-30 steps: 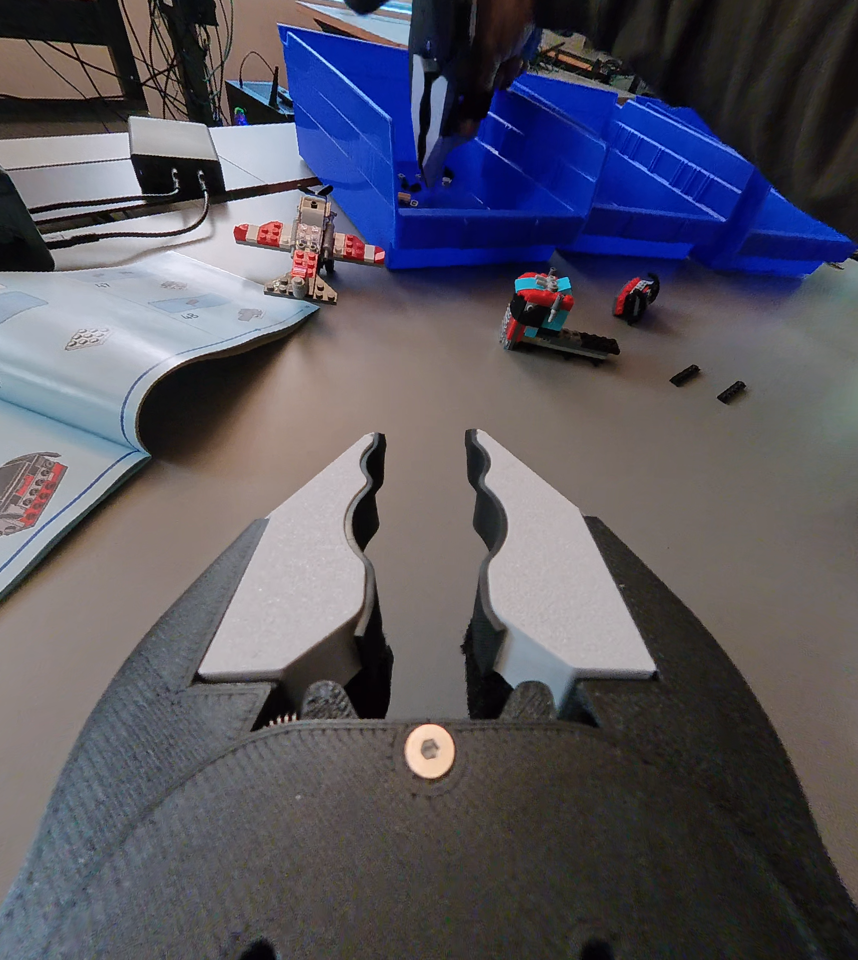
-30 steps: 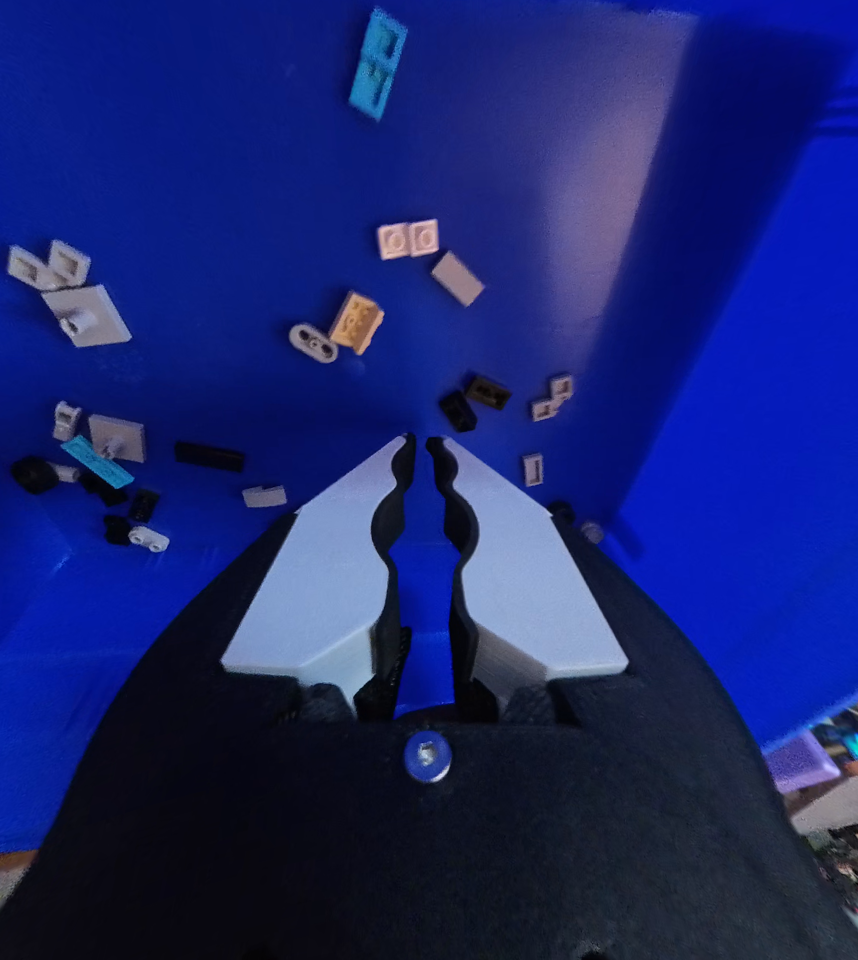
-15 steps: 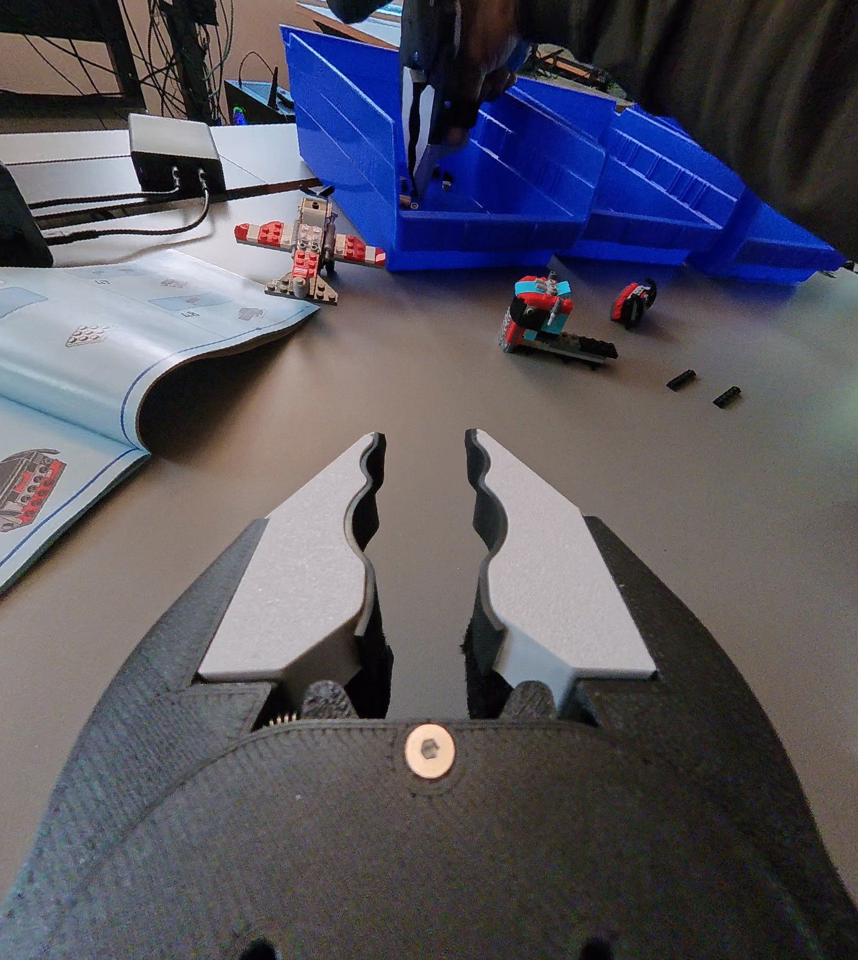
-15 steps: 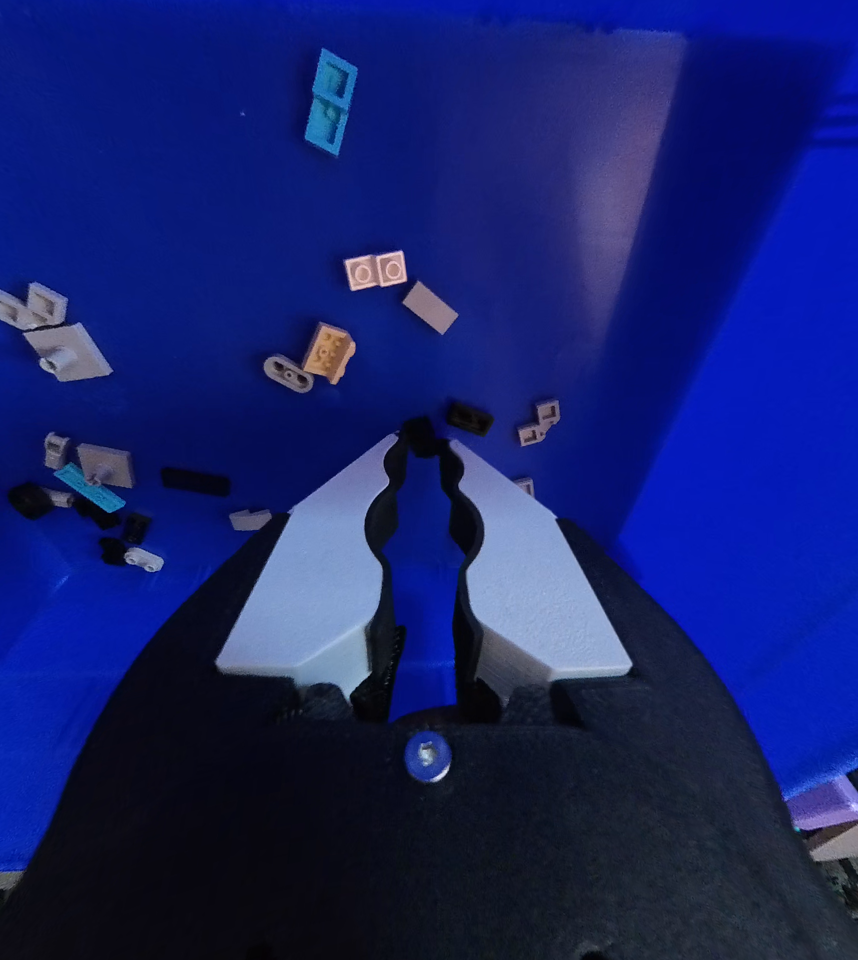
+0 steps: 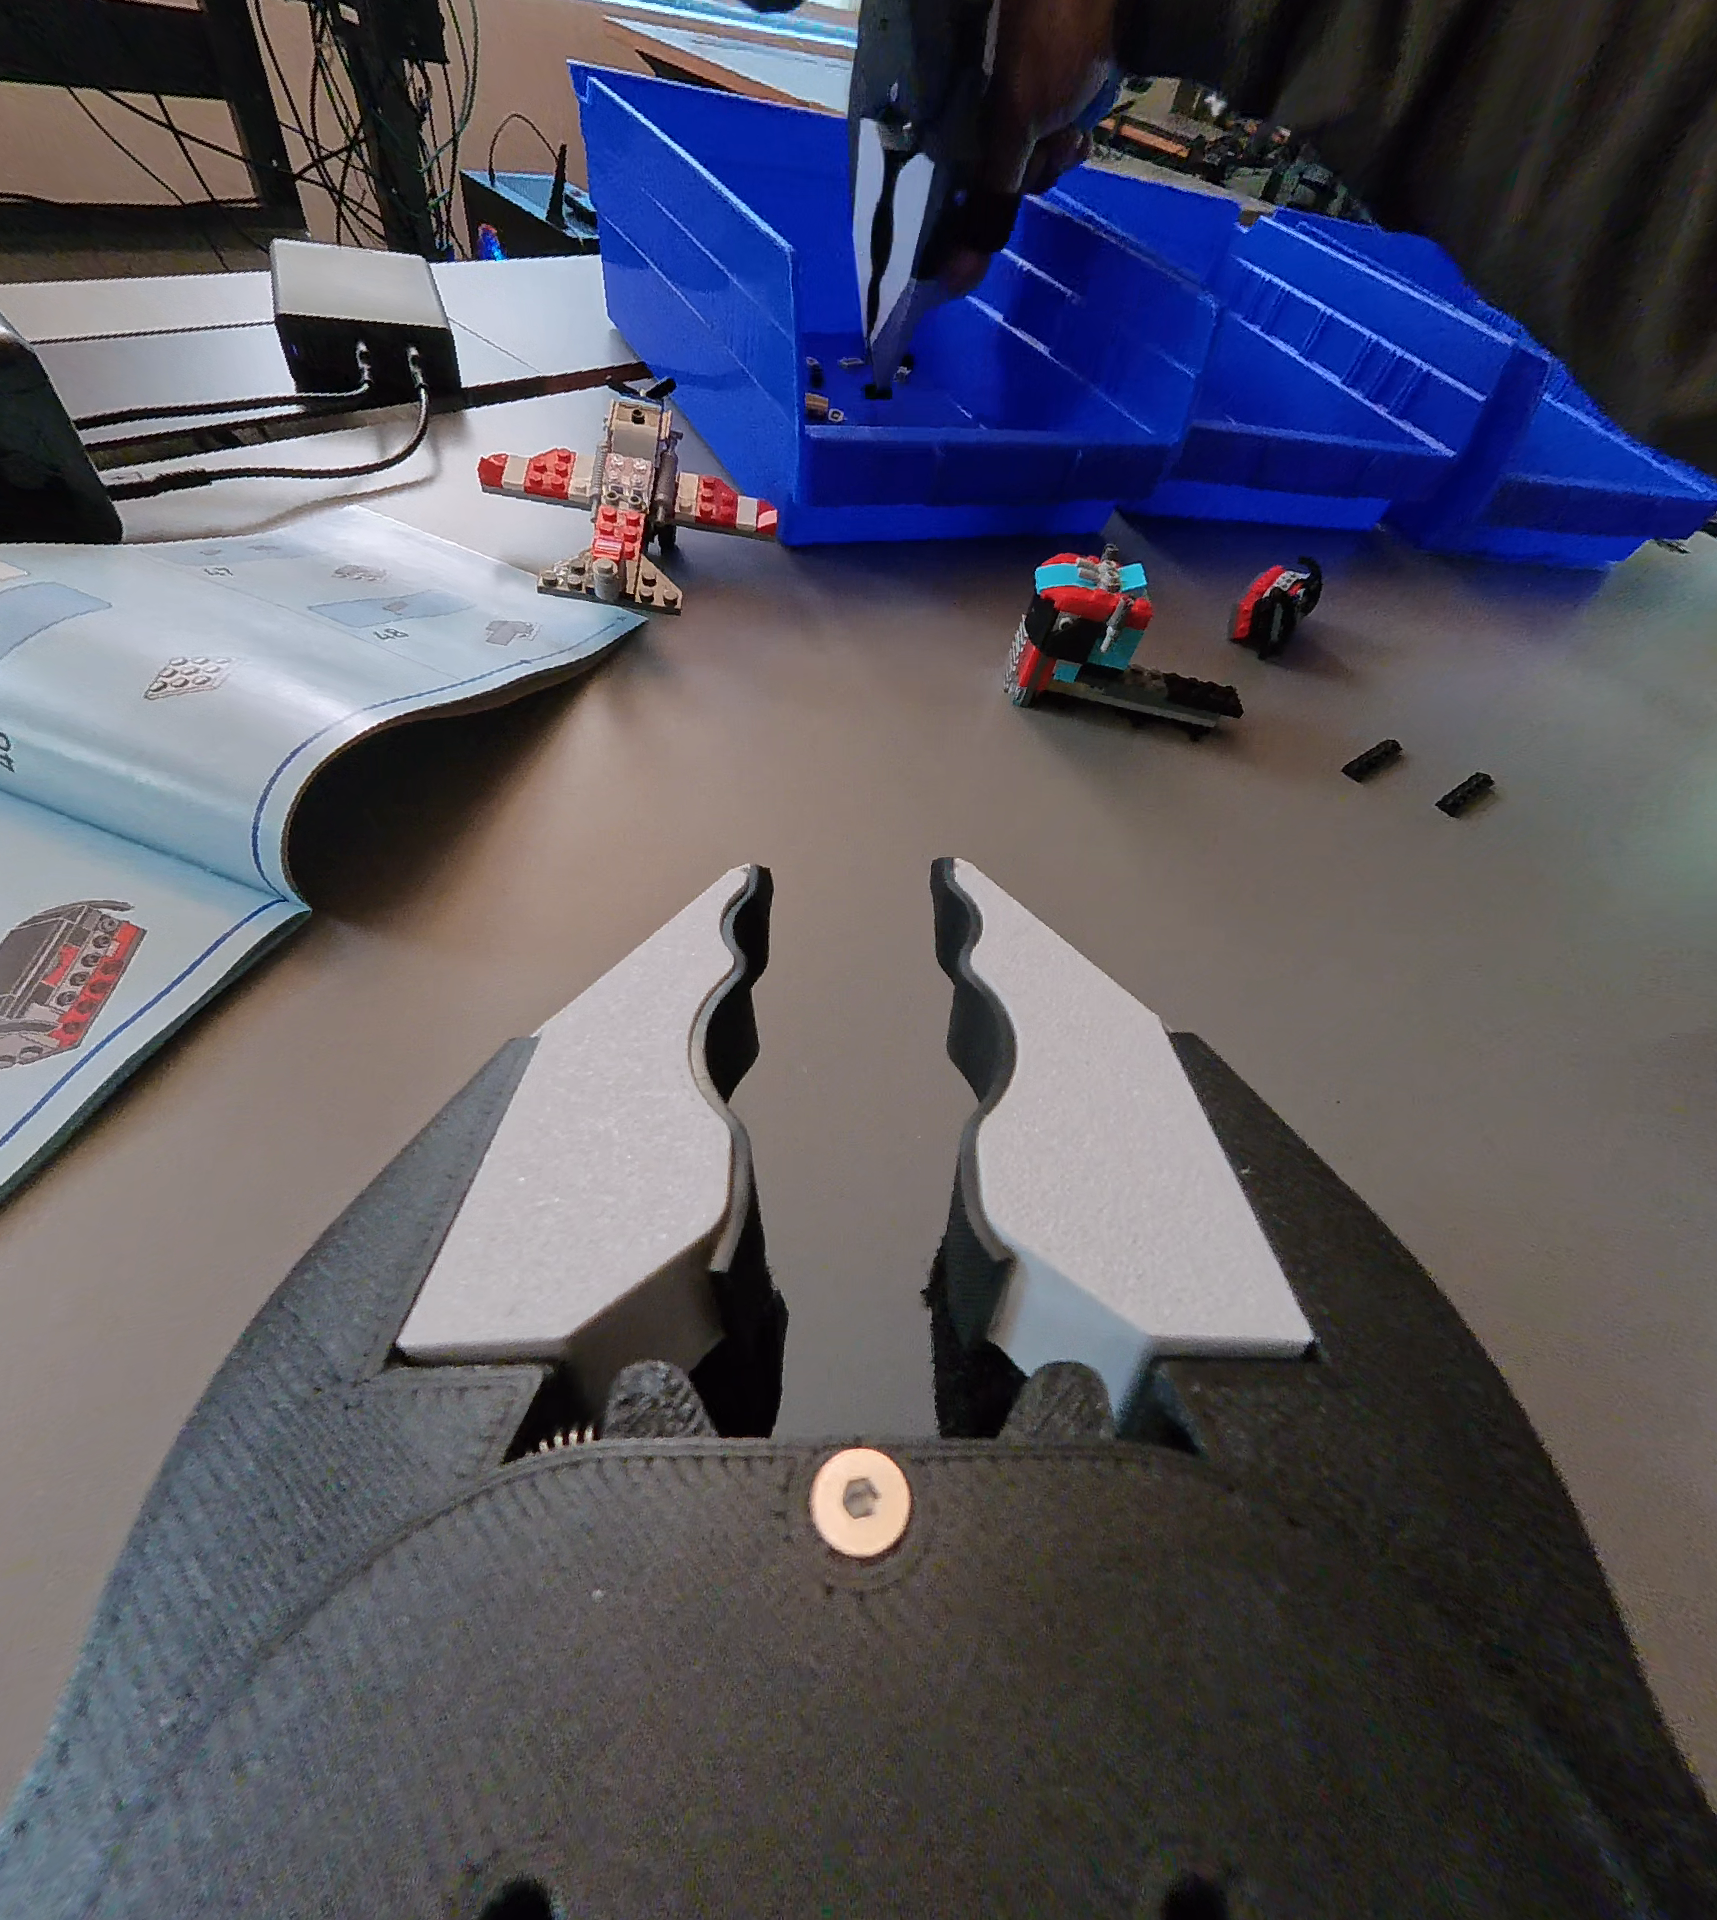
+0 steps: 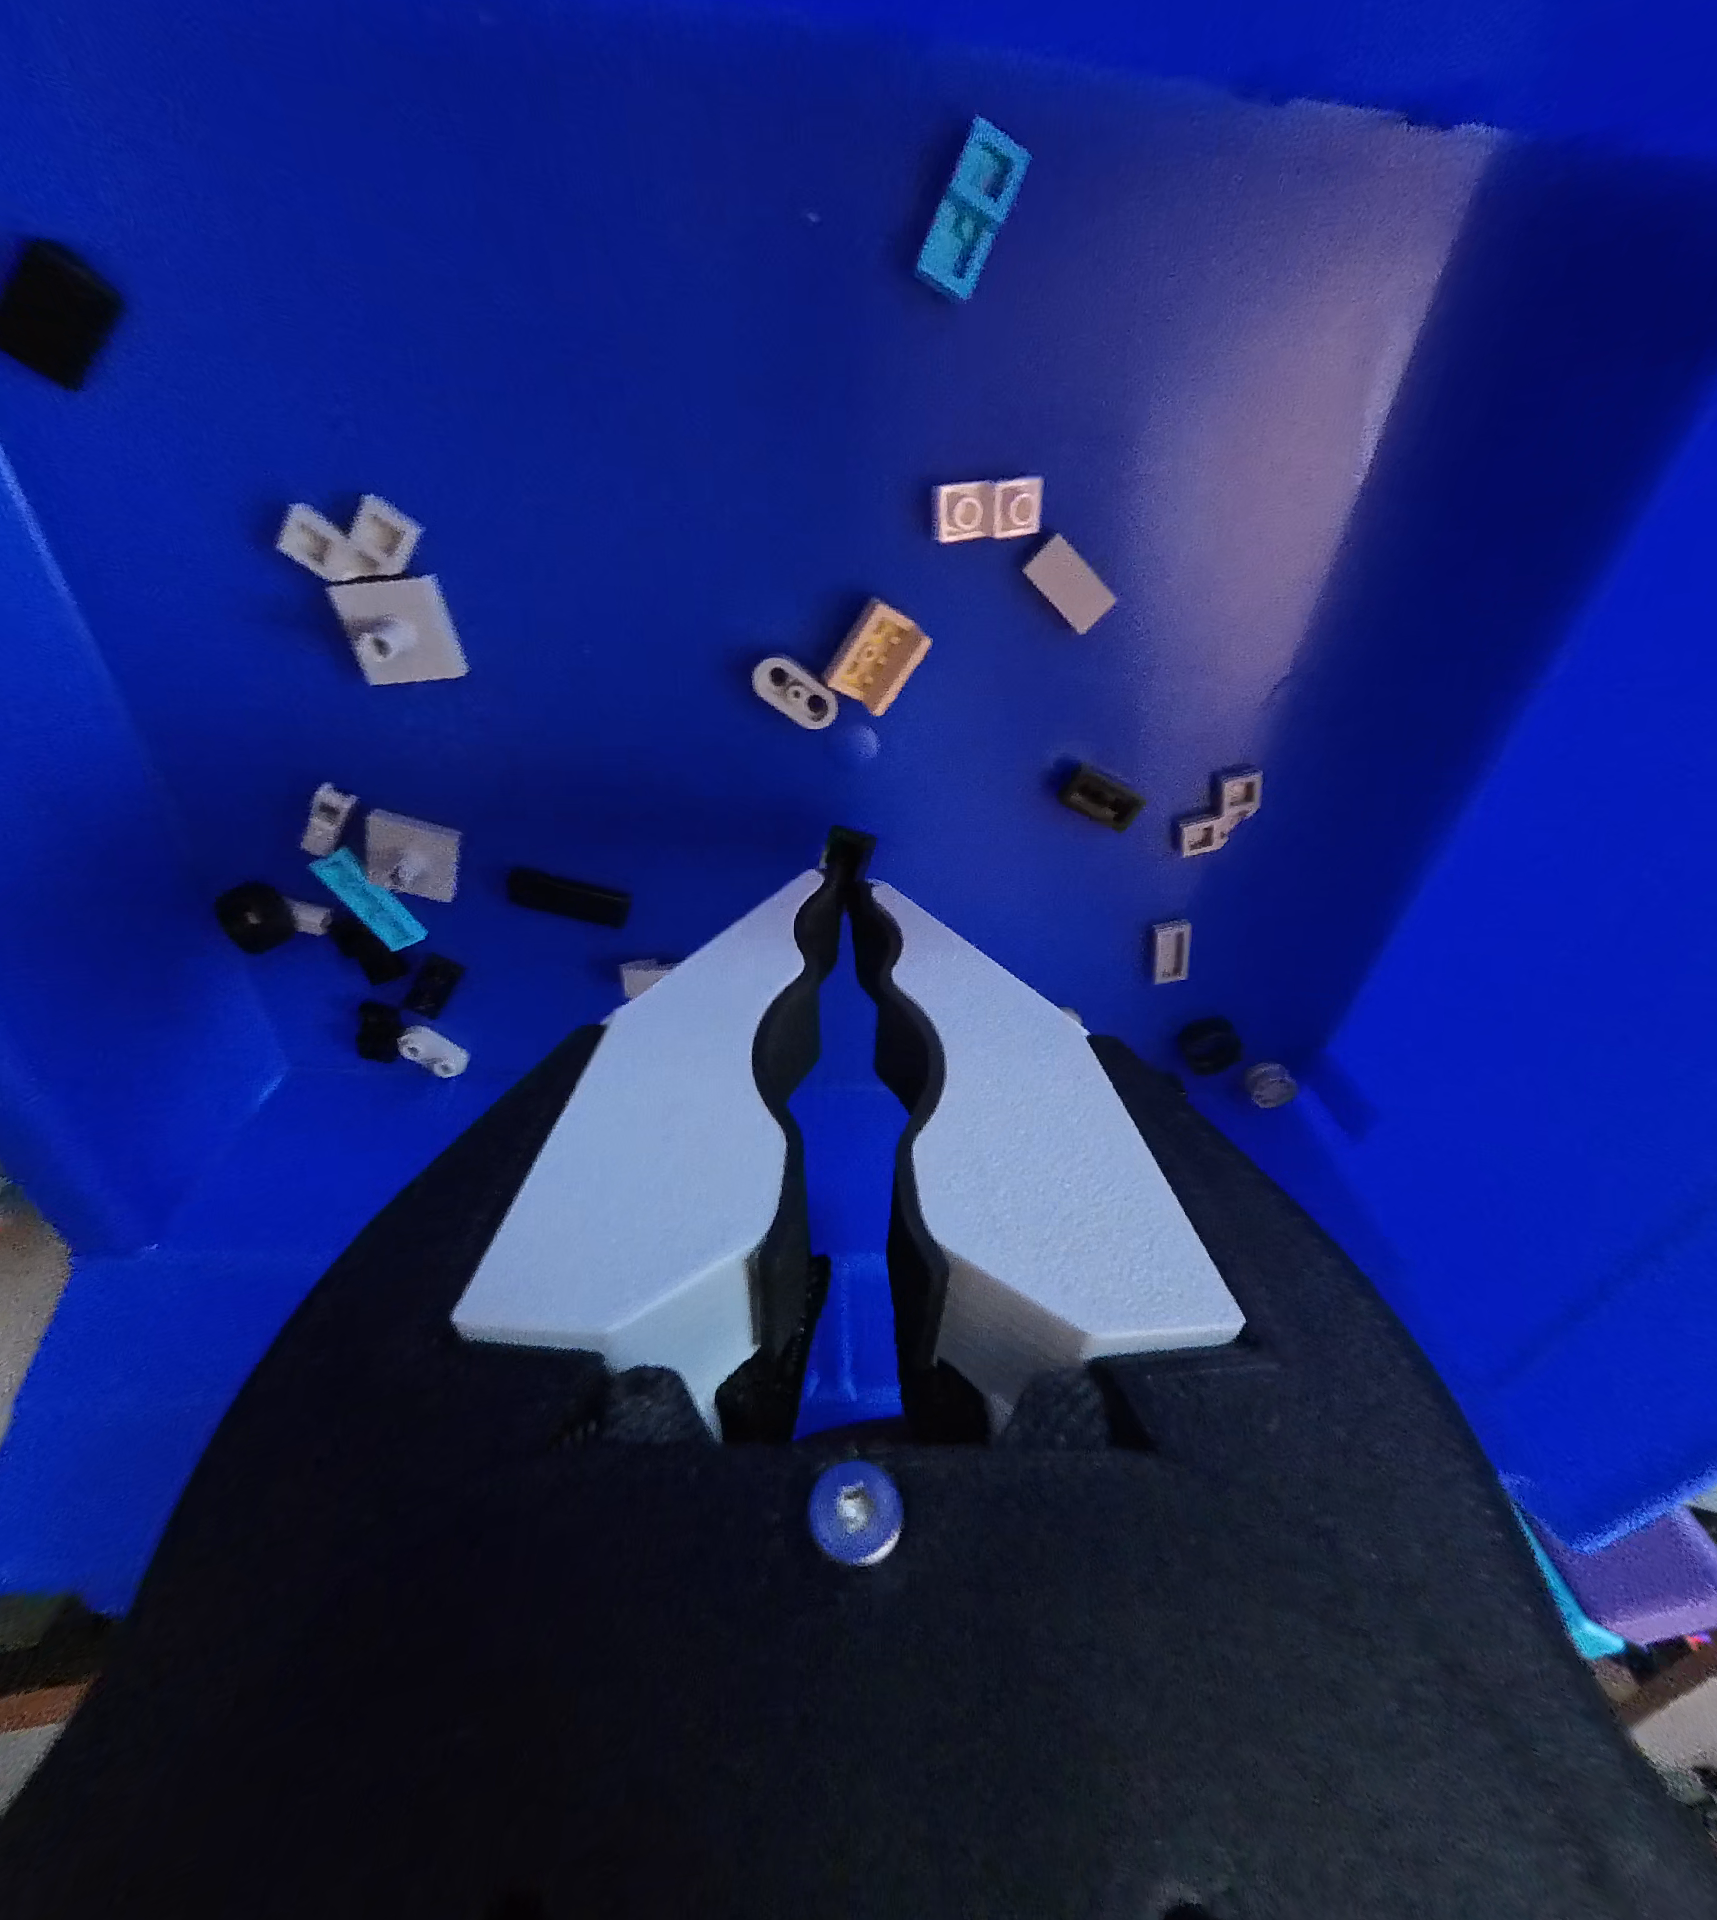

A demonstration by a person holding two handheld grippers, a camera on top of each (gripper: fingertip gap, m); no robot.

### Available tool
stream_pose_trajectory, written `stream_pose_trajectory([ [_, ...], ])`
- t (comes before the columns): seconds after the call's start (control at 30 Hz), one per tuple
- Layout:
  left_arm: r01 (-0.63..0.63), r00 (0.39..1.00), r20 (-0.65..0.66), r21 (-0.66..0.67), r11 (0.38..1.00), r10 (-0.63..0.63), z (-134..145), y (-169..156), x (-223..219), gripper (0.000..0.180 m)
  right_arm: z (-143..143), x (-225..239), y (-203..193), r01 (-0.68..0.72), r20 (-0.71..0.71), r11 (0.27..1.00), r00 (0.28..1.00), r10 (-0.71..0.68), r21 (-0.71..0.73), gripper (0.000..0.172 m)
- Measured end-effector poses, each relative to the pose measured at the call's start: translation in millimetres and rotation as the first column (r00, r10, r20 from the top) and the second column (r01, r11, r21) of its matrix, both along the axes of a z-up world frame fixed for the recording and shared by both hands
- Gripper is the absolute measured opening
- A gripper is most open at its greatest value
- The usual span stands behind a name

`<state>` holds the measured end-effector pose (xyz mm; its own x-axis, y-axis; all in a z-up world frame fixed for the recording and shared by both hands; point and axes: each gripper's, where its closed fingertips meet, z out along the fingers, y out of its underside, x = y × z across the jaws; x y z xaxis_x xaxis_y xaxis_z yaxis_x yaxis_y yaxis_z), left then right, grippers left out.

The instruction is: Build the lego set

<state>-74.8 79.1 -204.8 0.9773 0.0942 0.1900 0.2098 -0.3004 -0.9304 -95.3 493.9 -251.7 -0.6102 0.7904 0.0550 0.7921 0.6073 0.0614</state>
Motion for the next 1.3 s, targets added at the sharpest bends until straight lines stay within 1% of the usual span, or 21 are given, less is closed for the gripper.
stream_pose_trajectory([
  [0.13,-0.006,1.000,0.007,0.011,1.000,0.006,1.6,-0.9,-1.3,0.033,15.9,8.4,-17.2,-0.029,-0.044,0.999,0.999,0.027,-0.033,0.004],
  [0.23,-0.010,1.000,0.014,0.020,1.000,0.010,2.9,-1.8,-2.4,0.033,42.4,18.6,-46.2,-0.071,-0.144,0.992,0.988,0.055,-0.105,0.004],
  [0.37,-0.010,1.000,0.007,0.016,1.000,0.009,2.4,-1.7,-1.8,0.033,83.3,55.8,-108.4,-0.181,-0.300,0.960,0.947,0.111,-0.215,0.004],
  [0.47,-0.005,1.000,-0.005,0.002,1.000,0.005,0.7,-0.7,-0.5,0.033,96.7,99.4,-162.6,-0.269,-0.377,0.926,0.913,0.158,-0.263,0.003],
  [0.53,-0.004,1.000,-0.011,-0.004,1.000,0.004,-0.1,-0.3,0.1,0.033,91.8,129.0,-195.7,-0.302,-0.403,0.911,0.899,0.173,-0.282,0.003],
  [0.57,-0.004,1.000,-0.014,-0.006,1.000,0.004,-0.4,-0.1,0.2,0.033,84.8,141.8,-208.9,-0.306,-0.413,0.910,0.894,0.174,-0.279,0.003],
  [0.7,-0.008,1.000,-0.018,-0.006,1.000,0.008,-0.4,-0.1,-0.2,0.033,39.5,183.2,-252.2,-0.282,-0.416,0.916,0.897,0.147,-0.285,0.003],
  [0.8,-0.012,1.000,-0.015,-0.001,1.000,0.012,0.0,-0.2,-1.2,0.033,2.8,202.1,-271.6,-0.242,-0.391,0.921,0.914,0.110,-0.306,0.003],
  [0.87,-0.014,1.000,-0.014,0.000,1.000,0.014,0.2,-0.3,-1.4,0.033,-13.3,206.6,-273.8,-0.207,-0.385,0.930,0.919,0.078,-0.305,0.003],
  [0.9,-0.015,1.000,-0.016,0.001,1.000,0.015,0.4,-0.4,-1.5,0.033,-15.5,206.4,-275.2,-0.189,-0.395,0.927,0.917,0.049,-0.325,0.004],
  [1.0,-0.018,0.999,-0.027,0.001,1.000,0.018,0.6,-0.6,-1.2,0.033,-9.7,204.2,-273.4,-0.157,-0.437,0.911,0.899,-0.028,-0.380,0.004],
  [1.1,-0.021,0.999,-0.037,0.000,1.000,0.021,0.7,-0.6,-0.8,0.033,10.2,201.0,-255.5,-0.129,-0.505,0.898,0.856,-0.113,-0.421,0.007],
  [1.13,-0.021,0.999,-0.038,0.001,1.000,0.021,0.9,-0.7,-0.8,0.033,19.1,200.2,-244.0,-0.118,-0.532,0.896,0.834,-0.144,-0.428,0.009],
  [1.2,-0.022,0.999,-0.037,0.004,1.000,0.022,1.3,-0.9,-1.0,0.033,31.5,199.5,-208.2,-0.070,-0.586,0.914,0.786,-0.195,-0.399,0.015],
  [1.3,-0.019,0.999,-0.036,0.003,1.000,0.019,1.2,-0.9,-0.7,0.033,29.9,205.6,-146.5,0.042,-0.618,0.947,0.749,-0.241,-0.319,0.032],
])
